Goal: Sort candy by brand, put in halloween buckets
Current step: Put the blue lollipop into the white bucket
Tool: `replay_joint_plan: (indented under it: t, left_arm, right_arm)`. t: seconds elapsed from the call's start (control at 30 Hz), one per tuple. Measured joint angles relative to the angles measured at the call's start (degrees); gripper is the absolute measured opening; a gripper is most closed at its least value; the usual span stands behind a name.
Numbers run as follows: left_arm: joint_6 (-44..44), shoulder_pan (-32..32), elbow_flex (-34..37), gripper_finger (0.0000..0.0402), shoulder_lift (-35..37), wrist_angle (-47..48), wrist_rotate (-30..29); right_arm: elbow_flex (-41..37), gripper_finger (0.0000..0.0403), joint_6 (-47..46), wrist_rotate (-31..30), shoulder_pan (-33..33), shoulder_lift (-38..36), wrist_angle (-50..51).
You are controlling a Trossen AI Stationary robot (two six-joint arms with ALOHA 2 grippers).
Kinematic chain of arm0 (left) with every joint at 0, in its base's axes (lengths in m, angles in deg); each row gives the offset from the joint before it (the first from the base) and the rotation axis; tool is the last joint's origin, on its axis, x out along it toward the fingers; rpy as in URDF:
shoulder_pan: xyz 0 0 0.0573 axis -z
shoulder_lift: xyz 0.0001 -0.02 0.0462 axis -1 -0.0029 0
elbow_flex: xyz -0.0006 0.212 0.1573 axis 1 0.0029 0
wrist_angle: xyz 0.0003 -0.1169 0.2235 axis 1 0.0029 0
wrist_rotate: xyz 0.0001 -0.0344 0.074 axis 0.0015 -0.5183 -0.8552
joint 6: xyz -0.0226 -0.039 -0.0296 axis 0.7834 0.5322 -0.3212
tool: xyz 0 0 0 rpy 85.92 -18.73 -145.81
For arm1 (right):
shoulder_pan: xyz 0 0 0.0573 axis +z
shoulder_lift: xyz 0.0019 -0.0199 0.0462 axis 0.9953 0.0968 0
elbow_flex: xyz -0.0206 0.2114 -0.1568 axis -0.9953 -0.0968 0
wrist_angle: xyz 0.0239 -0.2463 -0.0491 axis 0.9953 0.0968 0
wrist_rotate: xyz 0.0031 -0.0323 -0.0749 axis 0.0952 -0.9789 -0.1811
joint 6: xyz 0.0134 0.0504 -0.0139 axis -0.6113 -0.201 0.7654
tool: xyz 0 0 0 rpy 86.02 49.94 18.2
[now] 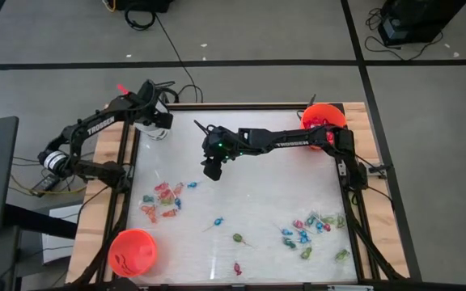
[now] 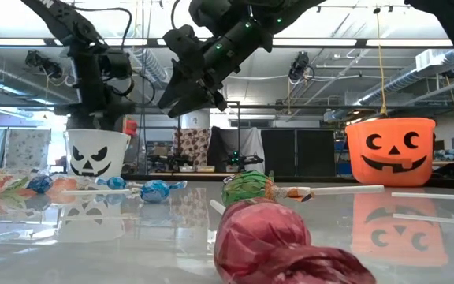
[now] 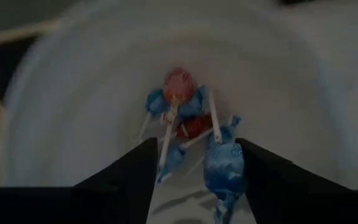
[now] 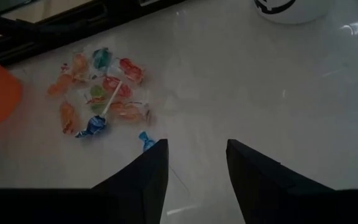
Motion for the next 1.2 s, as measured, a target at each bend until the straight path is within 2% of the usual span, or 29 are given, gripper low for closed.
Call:
replay_joint_plan:
  t: [0.27, 0.33, 0.4, 0.7, 0.8, 0.97, 1.2]
  left_arm:
    - [-4.72, 0.01, -7.78, 0.0203, 0.16, 8.33, -1.05]
    - [-6.67, 0.04, -8.08, 0.0202, 0.19, 8.12, -1.74]
    - [-5.83, 0.03, -9.01, 0.0204, -0.11, 10.33, -1.42]
    - [-4.63, 0.26, -9.88, 0.0233, -0.01, 9.4, -1.66]
    - [0.49, 0.3, -12.63, 0.0233, 0.14, 16.14, 0.69]
    - [-4.3, 0.35, -12.82, 0.023, 0.42, 14.68, -1.03]
    - [-11.49, 0.82, -13.27, 0.023, 0.59, 14.16, 8.6]
  right_arm:
    - [0.0, 0.0173, -0.59, 0.0, -0.02, 0.02, 0.33]
    - [0.0, 0.0173, -1.37, -0.22, -0.02, 0.03, 0.2]
    - [0.0, 0.0173, -1.45, -0.26, -0.02, 0.04, 0.14]
    - [0.0, 0.0173, -1.55, -0.38, -0.02, 0.07, 1.15]
    - [0.0, 0.0173, -1.58, -0.09, -0.02, 0.07, 1.3]
    - [0.0, 0.0173, -0.49, 0.14, -0.18, 0.07, 1.05]
    - [0.11, 0.0173, 1.88, 3.02, -0.39, 1.34, 0.23]
